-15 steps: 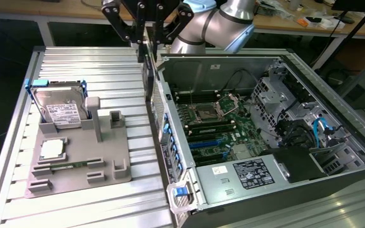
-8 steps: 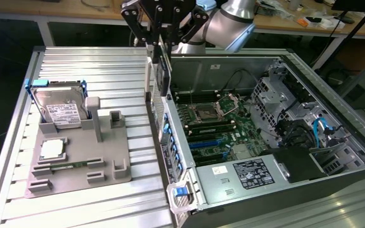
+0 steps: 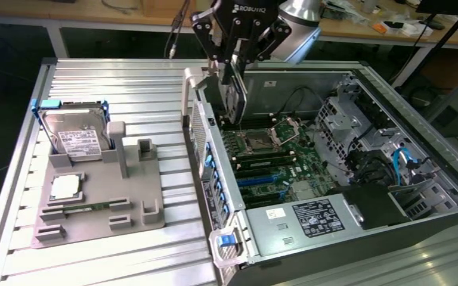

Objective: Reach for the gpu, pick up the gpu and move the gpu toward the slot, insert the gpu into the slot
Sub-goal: 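Pick up the gpu and move the gpu toward the slot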

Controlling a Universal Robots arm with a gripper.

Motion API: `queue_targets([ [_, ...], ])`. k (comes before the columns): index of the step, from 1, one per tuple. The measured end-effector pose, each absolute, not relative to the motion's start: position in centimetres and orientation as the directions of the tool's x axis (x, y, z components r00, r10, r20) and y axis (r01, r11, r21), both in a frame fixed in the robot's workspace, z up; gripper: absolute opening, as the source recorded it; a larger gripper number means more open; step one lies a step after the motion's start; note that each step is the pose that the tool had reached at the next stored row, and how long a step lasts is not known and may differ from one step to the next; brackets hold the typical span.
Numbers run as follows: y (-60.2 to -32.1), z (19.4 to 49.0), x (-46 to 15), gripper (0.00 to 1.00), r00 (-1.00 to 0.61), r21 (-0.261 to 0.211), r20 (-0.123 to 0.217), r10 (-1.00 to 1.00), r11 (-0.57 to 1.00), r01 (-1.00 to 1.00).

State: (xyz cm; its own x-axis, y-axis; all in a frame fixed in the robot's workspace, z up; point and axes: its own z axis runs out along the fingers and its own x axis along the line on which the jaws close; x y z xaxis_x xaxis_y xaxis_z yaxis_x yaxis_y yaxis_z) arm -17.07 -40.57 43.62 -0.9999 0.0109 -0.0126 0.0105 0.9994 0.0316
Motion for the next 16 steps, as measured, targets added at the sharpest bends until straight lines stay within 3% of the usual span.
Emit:
queue_targets([
  [16, -40.6, 41.6, -12.7, 0.27, -1.000, 0.032, -0.013, 0.011, 0.999, 0.011],
])
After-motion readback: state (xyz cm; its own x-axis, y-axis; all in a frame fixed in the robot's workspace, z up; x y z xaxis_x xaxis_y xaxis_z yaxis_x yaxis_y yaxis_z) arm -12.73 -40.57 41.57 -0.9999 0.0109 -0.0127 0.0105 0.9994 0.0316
